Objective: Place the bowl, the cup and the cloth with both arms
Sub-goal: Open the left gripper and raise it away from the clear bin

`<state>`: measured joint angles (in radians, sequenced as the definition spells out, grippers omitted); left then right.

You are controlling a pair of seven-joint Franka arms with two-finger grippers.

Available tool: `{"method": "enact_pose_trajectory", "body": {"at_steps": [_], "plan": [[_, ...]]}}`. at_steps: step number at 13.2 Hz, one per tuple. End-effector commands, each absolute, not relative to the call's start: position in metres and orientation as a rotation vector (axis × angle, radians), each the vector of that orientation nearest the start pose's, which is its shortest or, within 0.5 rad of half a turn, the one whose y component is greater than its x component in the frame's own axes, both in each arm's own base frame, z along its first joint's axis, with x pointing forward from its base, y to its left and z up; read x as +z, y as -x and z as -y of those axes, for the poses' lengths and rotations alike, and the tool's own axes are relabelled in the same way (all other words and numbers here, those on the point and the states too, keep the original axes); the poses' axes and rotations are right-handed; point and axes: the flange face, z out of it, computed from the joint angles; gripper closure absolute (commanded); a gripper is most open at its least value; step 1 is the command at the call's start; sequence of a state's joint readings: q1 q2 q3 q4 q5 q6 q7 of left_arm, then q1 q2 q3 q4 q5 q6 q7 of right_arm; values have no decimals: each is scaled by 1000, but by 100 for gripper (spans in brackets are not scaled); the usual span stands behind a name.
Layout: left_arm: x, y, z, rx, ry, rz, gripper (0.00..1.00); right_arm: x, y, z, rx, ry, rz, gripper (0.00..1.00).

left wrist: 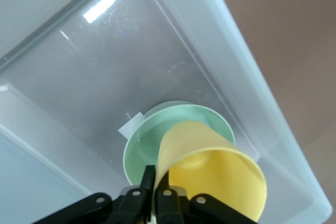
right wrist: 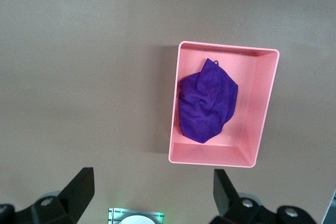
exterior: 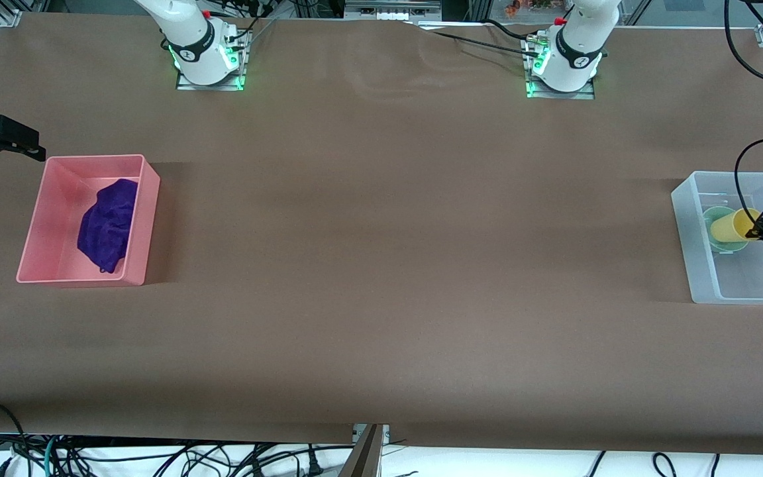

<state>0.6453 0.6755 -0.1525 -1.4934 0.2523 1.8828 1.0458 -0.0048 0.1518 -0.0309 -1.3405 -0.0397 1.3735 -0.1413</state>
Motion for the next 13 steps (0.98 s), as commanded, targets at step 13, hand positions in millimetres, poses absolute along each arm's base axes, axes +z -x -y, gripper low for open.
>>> {"method": "enact_pose_trajectory", "body": {"at_steps": [13], "plan": [[496,-617,-59,389,3051,-578,0,629,-581,14,185,3177,112,0]]}}
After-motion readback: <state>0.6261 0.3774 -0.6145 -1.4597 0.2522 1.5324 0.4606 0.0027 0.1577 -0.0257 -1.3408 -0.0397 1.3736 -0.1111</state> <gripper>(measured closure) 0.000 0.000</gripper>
